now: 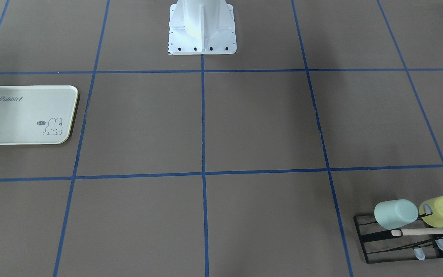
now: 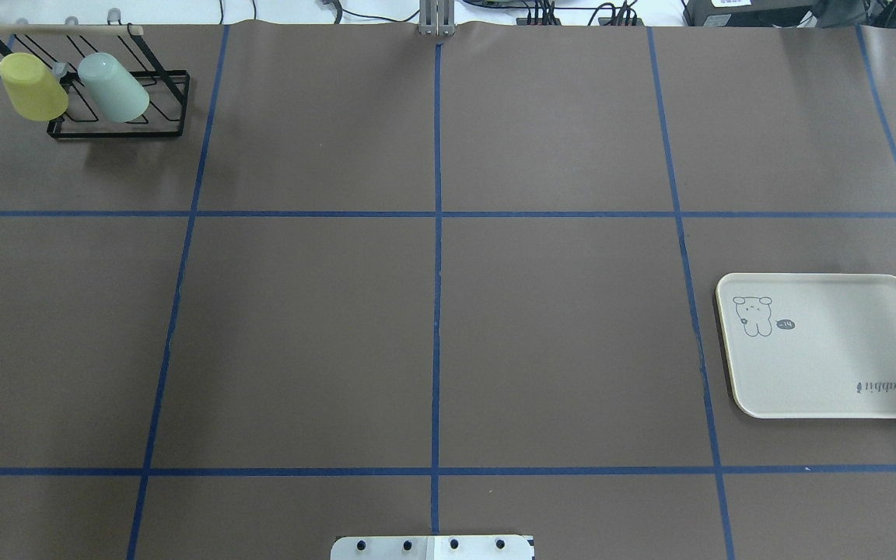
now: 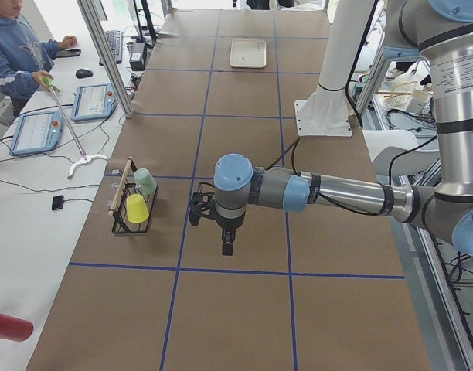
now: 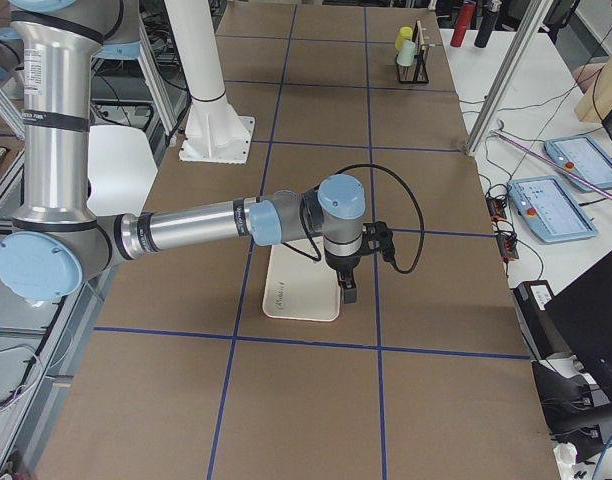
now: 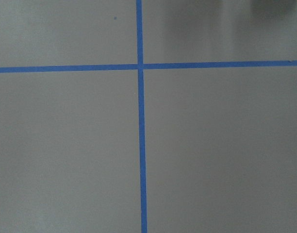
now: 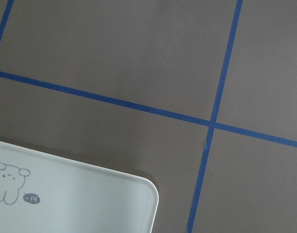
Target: Left arm grabs green cup and hands to right arm on tray
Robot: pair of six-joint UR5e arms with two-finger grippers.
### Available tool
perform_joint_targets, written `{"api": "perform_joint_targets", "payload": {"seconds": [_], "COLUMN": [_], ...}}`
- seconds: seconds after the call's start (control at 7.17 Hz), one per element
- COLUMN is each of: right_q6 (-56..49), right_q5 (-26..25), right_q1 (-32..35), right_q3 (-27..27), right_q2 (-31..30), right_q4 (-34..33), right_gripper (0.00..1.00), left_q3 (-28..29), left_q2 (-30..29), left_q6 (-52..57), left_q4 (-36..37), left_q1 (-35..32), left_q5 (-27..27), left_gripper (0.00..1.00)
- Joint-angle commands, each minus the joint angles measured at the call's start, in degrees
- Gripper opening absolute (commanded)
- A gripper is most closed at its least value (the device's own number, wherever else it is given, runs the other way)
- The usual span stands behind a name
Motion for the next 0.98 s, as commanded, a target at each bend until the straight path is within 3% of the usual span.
{"api": "perform_joint_targets", "payload": {"seconds": [0.0, 0.84], "right_q6": [0.0, 0.0], "right_q5": [0.02, 0.1], "right_q1": [0.02, -0.06], "right_q3": [-0.06, -0.23], "right_q2": [-0.23, -0.23], "right_q4": [0.04, 0.04], "right_gripper": [1.0, 1.0], "left_q3": [0.61, 0.26], "left_q2": [-0.08, 0.54], "left_q6": [0.56, -0.04], "left_q4": [-0.8, -0.99], "left_q1": [0.01, 0.53], "left_q5": [-0.03, -0.03], "left_gripper": [1.0, 1.0]}}
